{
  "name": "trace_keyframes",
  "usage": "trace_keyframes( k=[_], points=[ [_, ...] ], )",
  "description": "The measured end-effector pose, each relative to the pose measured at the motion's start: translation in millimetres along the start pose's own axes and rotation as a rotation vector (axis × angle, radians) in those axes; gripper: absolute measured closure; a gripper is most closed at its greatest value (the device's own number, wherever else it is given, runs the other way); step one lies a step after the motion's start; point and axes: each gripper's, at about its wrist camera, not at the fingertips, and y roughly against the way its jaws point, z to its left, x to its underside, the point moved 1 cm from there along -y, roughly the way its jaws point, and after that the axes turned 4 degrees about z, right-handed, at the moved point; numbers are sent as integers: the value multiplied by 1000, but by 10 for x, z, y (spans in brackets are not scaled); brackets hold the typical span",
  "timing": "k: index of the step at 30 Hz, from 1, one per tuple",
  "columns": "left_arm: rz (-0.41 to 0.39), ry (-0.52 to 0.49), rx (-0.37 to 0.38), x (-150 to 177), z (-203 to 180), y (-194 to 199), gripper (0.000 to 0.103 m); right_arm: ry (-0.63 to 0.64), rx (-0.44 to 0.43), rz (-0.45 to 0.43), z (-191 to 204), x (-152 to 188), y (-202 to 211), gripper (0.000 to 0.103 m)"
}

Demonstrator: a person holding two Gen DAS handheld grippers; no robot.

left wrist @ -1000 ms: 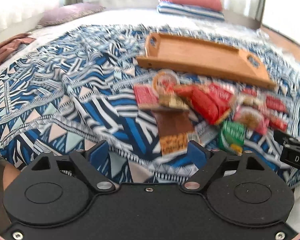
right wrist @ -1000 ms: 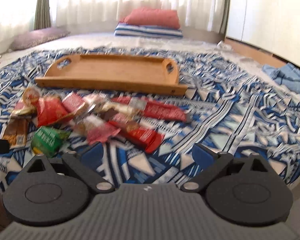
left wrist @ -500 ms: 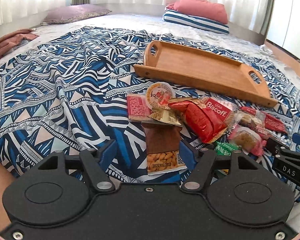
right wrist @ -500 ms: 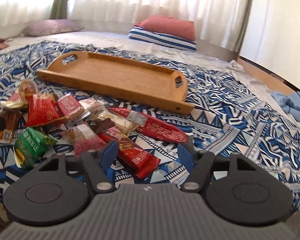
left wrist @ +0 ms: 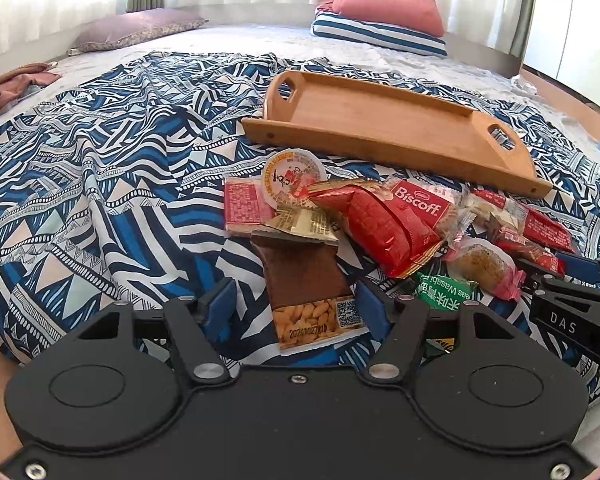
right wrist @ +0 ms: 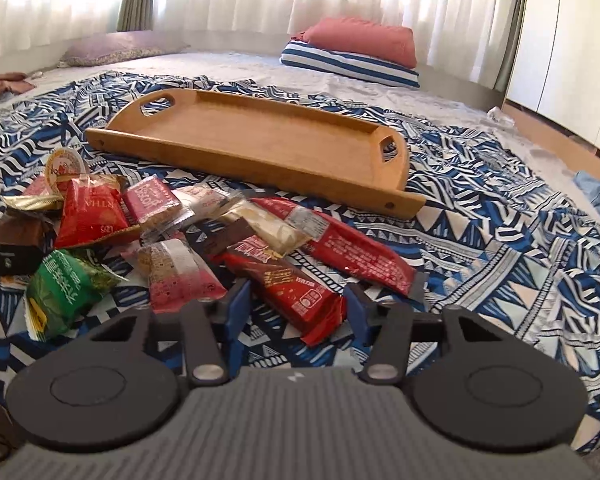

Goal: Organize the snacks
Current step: 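Grasp the brown almond packet with the left tool while the right tool grasps a red chocolate bar, then carry the almond packet and red chocolate bar over the wooden tray with both tools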

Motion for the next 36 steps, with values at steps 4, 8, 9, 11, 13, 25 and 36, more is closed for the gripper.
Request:
trace_keyframes(
  k=[4, 8, 9, 11, 13, 25, 36],
  points=[
    [-12, -5, 13, 9, -30, 50, 64, -25, -1, -5, 22, 12, 10, 56],
    [-34, -1, 20, -2, -17, 128, 79, -47, -9, -14, 36, 17, 70, 63],
    [-36, -2, 23, -9, -10, 145, 80, -44, -5, -19, 45, 18, 92, 65],
    [-37, -3, 25, -17, 8, 174, 81, -34, 7, -32, 67, 24, 146, 67],
    [-41, -3, 20, -10, 24, 205, 81, -33, 14, -45, 77, 28, 205, 68],
    [-47, 5, -5, 94, 83, 244, 77, -50, 7, -30, 71, 118, 309, 68],
    [-58, -1, -49, 91, 54, 169, 46, -34, -12, -42, 53, 86, 294, 49]
  ],
)
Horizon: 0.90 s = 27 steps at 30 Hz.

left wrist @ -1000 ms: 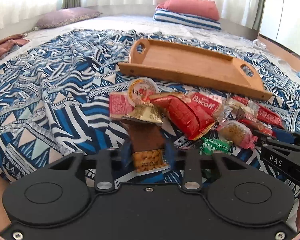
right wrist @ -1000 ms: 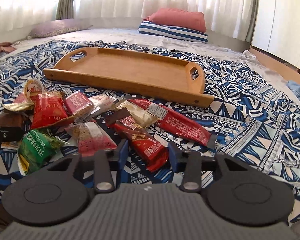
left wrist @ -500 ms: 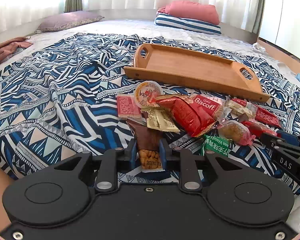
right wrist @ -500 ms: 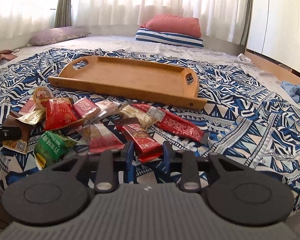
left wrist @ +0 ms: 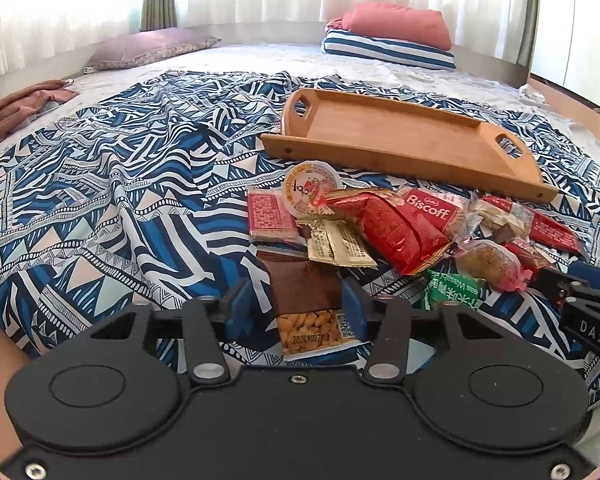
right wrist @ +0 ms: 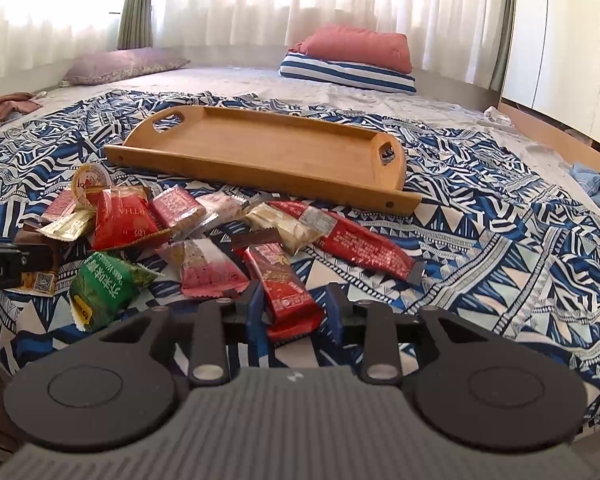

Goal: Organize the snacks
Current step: 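Carry the almond packet and red chocolate bar over the wooden tray with both tools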

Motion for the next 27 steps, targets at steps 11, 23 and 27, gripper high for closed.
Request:
trace_keyframes(
  k=[11, 23, 27],
  points=[
    [17, 6, 2, 28, -60, -112, 51, 52, -6, 5, 47, -109, -176, 45],
    [-22, 8, 34, 24, -52, 124, 65, 51, -51, 29, 118, -173, -236, 76],
    [-44, 18, 42, -40, -22, 204, 65, 83, -26, -9, 178, -205, -119, 76]
  ],
)
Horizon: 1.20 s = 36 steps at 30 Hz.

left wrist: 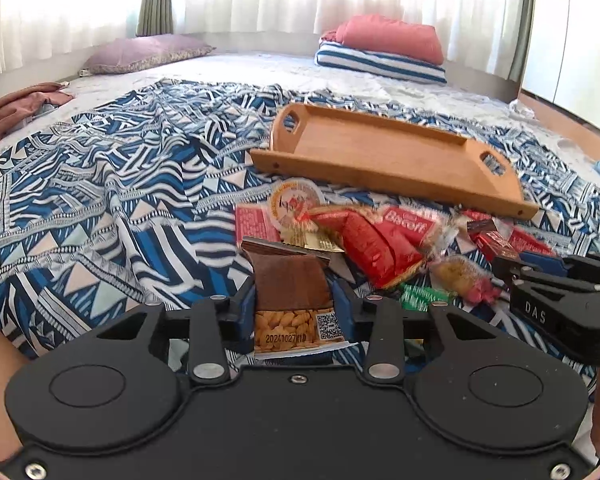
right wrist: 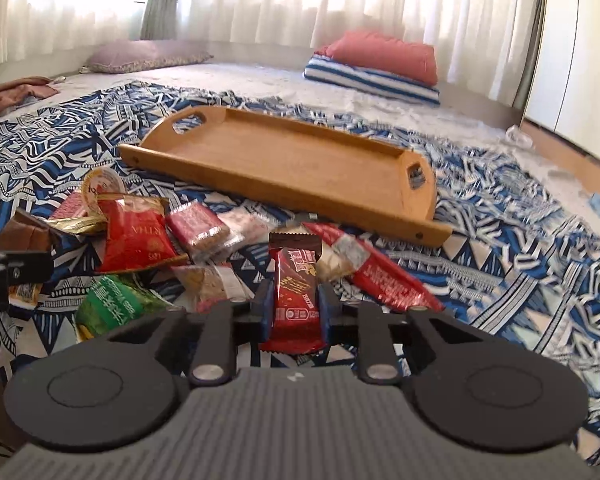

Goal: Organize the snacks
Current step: 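Carry the almond packet and red chocolate bar over the wooden tray with both tools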

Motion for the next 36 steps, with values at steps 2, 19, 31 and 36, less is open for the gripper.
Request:
trace_keyframes(
  k=[2, 19, 31, 36],
  points=[
    [-15, -1, 0, -39, 7, 36, 65, 5, 5, -12, 5, -28, 49, 76],
    [-80, -18, 55, -429, 9, 125, 66, -59, 14, -93, -155, -332, 321, 76],
    [-50, -43, 171, -809, -147, -84, 66, -139, -5, -99, -321, -559, 189, 76],
    [-34, -47, 229, -1007, -214, -229, 66, -175, -18, -99, -402, -682, 74, 76]
  ],
)
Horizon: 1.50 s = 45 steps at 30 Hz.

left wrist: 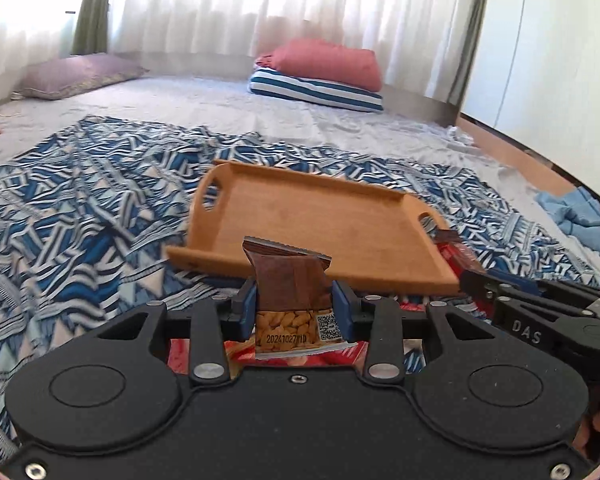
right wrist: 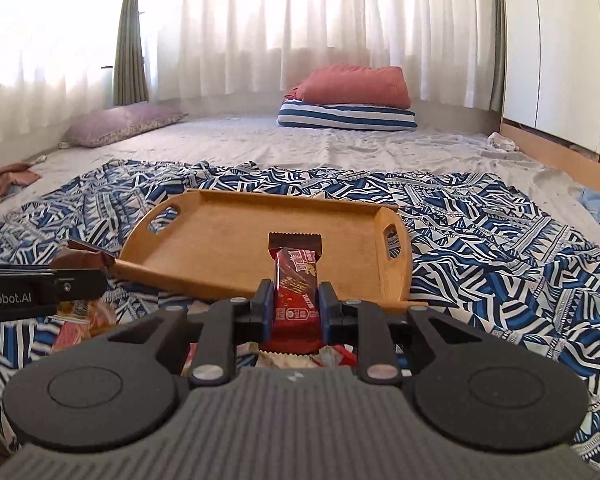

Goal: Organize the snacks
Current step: 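Carry the almond packet and red chocolate bar over the wooden tray with both tools, then lower both snacks onto the tray and open both tools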

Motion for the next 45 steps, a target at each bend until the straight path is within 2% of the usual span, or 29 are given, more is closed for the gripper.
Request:
trace_keyframes(
  k=[3, 6, 13, 17, 20, 25, 30, 36, 45],
  points=[
    [19, 0, 38, -147, 6, -122, 66, -15, -4, 12, -41, -81, -109, 76],
    [79, 17, 108, -365, 46, -318, 66, -35, -25, 39, -100, -188, -249, 76],
    [110, -14, 129, -821, 14, -801, 66, -87, -34, 93, -273, -457, -631, 76],
    [155, 7, 154, -967, -25, -1171, 66, -140, -51, 147, -391, -573, -914, 76],
    [174, 6, 146, -1007, -43, -1441, 66, -169, -76, 174, -475, -628, -1128, 76],
    [200, -2, 132, -1002, -74, -1794, 66, -173, -39, 237, -540, -628, -1477, 76],
    [223, 6, 132, -970, -100, -2027, 66, -144, -4, 255, -518, -575, -1656, 76],
    [229, -26, 119, -919, -157, -2188, 66, -147, 1, 270, -502, -526, -1758, 76],
    [226, -59, 113, -857, -199, -2231, 66, -127, 2, 279, -469, -502, -1807, 76]
  ],
)
